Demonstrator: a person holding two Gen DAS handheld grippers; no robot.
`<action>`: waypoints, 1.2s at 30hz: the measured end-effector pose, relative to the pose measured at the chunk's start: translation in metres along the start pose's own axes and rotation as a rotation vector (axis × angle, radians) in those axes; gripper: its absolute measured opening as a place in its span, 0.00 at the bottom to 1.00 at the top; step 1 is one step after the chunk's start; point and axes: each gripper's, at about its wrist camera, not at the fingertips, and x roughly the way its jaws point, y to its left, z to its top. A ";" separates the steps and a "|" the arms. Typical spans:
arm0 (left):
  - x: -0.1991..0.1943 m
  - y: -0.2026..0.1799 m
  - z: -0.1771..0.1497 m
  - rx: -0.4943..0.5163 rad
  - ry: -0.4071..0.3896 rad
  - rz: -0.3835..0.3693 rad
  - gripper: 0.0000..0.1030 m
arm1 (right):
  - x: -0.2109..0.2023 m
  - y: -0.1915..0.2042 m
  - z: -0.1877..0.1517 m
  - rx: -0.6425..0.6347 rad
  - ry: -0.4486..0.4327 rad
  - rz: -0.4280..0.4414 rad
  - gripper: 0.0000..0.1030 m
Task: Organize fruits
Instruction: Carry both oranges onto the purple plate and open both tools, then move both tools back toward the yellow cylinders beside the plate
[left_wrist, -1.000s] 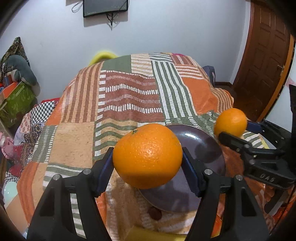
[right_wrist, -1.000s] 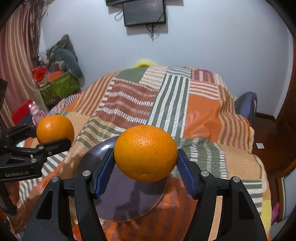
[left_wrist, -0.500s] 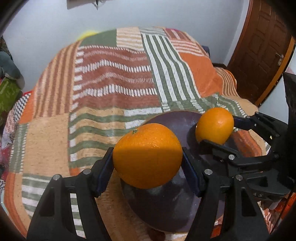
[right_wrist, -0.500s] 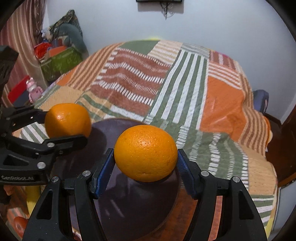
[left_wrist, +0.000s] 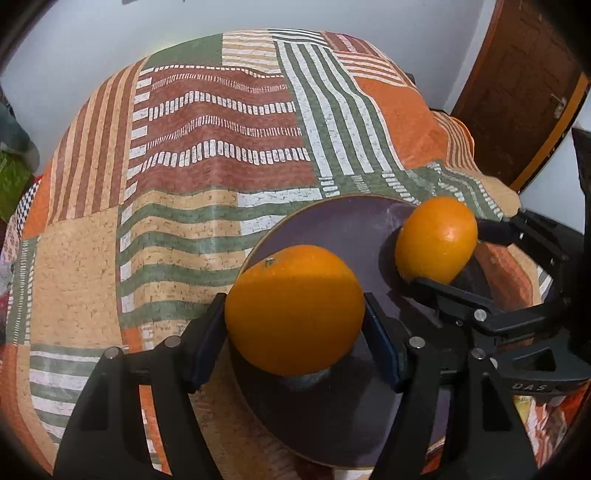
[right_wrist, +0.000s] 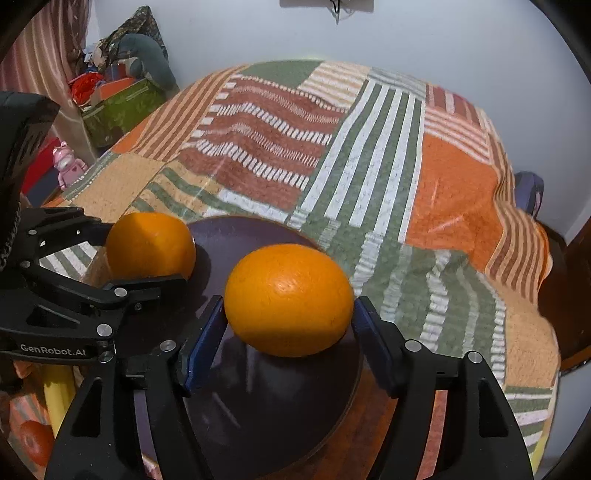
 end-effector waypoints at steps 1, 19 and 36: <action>-0.002 -0.002 -0.001 0.015 -0.003 0.000 0.69 | -0.001 0.001 -0.001 -0.010 0.002 -0.007 0.72; -0.099 -0.009 -0.040 0.007 -0.125 0.042 0.85 | -0.092 0.019 -0.037 0.007 -0.094 -0.070 0.81; -0.119 -0.006 -0.148 -0.072 -0.028 0.024 0.89 | -0.103 0.077 -0.119 0.046 -0.028 0.004 0.91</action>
